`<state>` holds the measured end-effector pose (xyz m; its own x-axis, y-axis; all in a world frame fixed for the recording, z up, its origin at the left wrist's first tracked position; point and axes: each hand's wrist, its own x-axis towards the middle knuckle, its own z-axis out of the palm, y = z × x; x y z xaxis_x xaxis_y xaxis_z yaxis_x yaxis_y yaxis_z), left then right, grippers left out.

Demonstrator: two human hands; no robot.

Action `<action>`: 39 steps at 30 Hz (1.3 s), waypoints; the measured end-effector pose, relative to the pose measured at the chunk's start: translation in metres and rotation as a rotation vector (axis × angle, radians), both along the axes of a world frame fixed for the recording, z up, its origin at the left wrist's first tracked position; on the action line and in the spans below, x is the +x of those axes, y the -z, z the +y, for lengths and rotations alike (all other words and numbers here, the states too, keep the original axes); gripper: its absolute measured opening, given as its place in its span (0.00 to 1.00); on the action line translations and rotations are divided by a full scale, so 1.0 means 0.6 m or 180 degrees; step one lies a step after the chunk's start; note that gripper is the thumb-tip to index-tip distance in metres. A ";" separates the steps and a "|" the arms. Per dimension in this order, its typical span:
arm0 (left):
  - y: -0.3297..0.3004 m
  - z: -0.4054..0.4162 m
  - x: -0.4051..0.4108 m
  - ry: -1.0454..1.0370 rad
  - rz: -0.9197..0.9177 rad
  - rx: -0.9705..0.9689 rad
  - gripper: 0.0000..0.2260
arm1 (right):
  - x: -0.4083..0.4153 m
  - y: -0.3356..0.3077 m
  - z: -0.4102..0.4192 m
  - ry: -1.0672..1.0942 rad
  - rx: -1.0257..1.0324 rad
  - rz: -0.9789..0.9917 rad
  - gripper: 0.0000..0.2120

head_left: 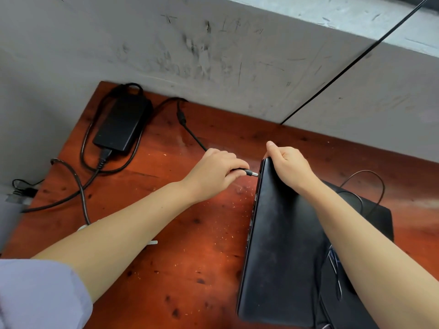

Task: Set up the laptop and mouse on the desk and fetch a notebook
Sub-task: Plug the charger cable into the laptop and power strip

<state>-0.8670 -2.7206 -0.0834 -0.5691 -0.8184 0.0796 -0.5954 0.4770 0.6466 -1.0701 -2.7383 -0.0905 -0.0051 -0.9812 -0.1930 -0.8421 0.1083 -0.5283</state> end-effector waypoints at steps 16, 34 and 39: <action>-0.013 -0.005 -0.011 -0.0149 0.0041 -0.0035 0.08 | 0.000 -0.011 0.001 0.0044 -0.0074 0.0034 0.30; -0.005 -0.011 -0.025 0.0145 -0.0562 -0.0257 0.12 | 0.020 0.007 0.003 -0.0072 -0.0147 0.0248 0.27; 0.003 -0.022 -0.032 0.0177 -0.0609 -0.0155 0.11 | 0.023 0.020 -0.003 -0.0039 -0.0179 0.0357 0.27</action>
